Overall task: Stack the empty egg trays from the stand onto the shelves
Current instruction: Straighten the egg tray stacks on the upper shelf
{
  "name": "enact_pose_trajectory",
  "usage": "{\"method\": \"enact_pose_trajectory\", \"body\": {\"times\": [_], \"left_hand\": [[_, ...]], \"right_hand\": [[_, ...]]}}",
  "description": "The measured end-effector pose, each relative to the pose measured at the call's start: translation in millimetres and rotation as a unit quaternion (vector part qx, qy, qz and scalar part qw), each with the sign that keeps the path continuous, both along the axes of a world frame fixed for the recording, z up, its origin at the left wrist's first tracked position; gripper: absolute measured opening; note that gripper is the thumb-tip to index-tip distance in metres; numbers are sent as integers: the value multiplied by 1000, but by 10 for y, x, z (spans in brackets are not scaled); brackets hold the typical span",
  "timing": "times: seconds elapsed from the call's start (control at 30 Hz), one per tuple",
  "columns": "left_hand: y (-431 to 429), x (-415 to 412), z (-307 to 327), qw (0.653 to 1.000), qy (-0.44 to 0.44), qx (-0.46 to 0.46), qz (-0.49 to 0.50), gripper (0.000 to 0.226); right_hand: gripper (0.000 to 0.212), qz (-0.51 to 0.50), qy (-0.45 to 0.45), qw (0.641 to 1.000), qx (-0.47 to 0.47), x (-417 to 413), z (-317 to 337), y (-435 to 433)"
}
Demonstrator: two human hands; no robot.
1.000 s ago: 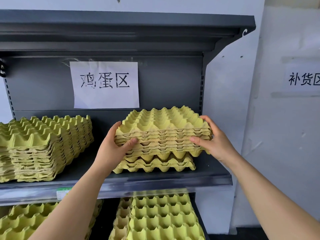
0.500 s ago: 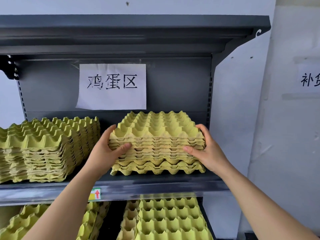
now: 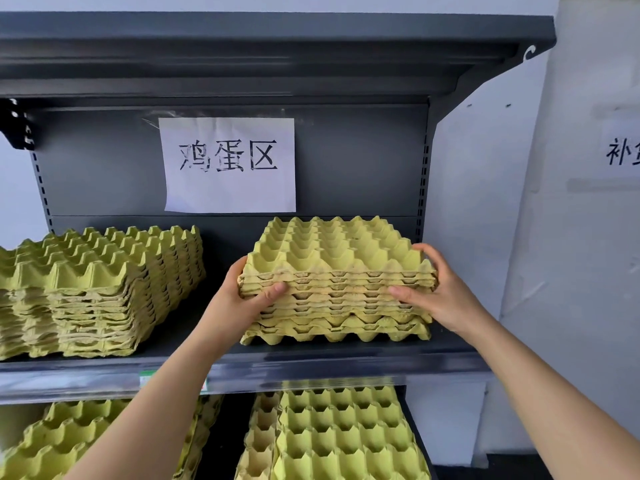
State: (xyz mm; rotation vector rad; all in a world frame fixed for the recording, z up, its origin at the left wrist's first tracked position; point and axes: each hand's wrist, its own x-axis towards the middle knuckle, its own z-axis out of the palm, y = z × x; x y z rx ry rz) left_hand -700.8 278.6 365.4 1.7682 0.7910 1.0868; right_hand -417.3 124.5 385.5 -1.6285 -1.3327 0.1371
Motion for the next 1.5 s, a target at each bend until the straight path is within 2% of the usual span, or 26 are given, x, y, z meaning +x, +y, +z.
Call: {"method": "enact_pose_trajectory", "body": {"times": [0.07, 0.2, 0.4, 0.43, 0.5, 0.53, 0.63, 0.7, 0.83, 0.97, 1.03, 1.2, 1.33, 1.5], "left_hand": [[-31, 10, 95, 1000, 17, 4, 10, 102], [64, 46, 489, 991, 90, 66, 72, 99], [538, 320, 1000, 966, 230, 114, 15, 73], [638, 354, 1034, 960, 251, 123, 3, 76], [863, 450, 1065, 950, 284, 131, -10, 102], [965, 510, 1071, 943, 306, 131, -18, 107], [1174, 728, 1101, 922, 365, 126, -43, 80], [1291, 880, 1133, 908, 391, 135, -66, 74], [1444, 1083, 1117, 897, 408, 127, -117, 67], [1623, 1182, 1062, 886, 427, 125, -127, 95], [1668, 1181, 1054, 882, 435, 121, -135, 101], [1652, 1159, 1005, 881, 440, 115, -132, 84], [1542, 1086, 1044, 895, 411, 106, -138, 82], [1081, 787, 1144, 911, 367, 116, -148, 81]], "right_hand": [[89, -9, 2, 1000, -24, 7, 102, -27], [84, -32, -64, 996, -56, -16, 442, 89], [67, -23, -156, 969, -188, 106, 935, 675], [63, -25, -177, 961, -209, 133, 974, 785], [60, -25, -207, 948, -240, 186, 1007, 1013], [61, -27, -216, 942, -256, 215, 1005, 1130], [64, -39, -251, 919, -302, 303, 978, 1449], [66, -39, -269, 905, -327, 370, 951, 1608], [65, -33, -285, 887, -362, 467, 904, 1743], [65, -40, -260, 879, -397, 517, 899, 1795], [65, -38, -264, 875, -403, 521, 901, 1815], [65, -41, -268, 874, -403, 462, 913, 1772], [67, -55, -289, 871, -394, 326, 985, 1647], [66, -36, -298, 892, -339, -7, 1179, 1192]]}}
